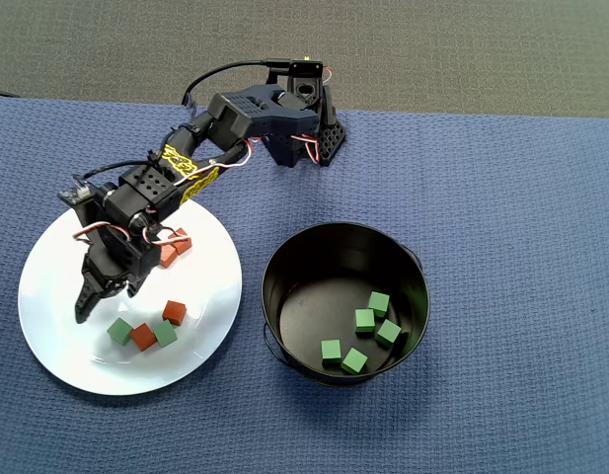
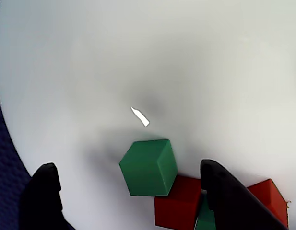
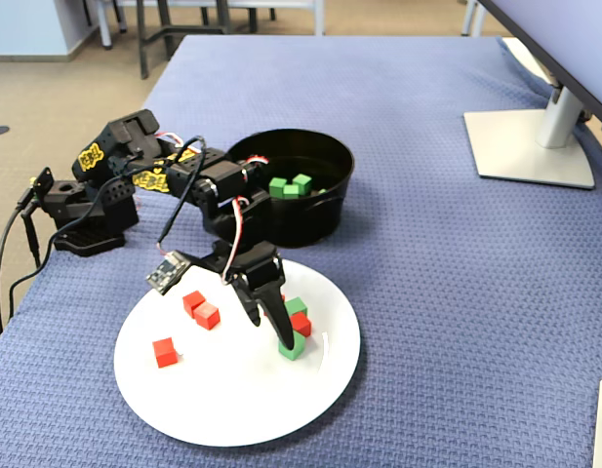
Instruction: Pick up the green cubes from the white plate and place them in the black recipient
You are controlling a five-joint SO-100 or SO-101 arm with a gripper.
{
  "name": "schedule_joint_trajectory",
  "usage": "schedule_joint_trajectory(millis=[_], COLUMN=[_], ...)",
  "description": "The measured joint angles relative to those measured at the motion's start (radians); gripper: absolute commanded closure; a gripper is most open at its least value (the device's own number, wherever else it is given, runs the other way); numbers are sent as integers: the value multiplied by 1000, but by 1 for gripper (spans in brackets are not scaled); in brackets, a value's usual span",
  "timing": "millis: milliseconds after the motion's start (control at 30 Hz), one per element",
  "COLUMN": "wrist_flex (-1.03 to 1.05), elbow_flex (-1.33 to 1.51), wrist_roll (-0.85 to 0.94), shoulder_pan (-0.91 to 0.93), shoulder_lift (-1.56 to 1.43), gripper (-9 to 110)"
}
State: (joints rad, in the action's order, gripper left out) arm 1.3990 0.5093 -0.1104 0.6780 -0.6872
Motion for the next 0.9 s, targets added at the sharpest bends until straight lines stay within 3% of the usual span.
schedule_joint_trajectory(millis=[900], wrist_flex=[46], elbow_flex=[-212], wrist_roll=[58], shoulder_pan=[-44], shoulder_lift=[172], gripper=[74])
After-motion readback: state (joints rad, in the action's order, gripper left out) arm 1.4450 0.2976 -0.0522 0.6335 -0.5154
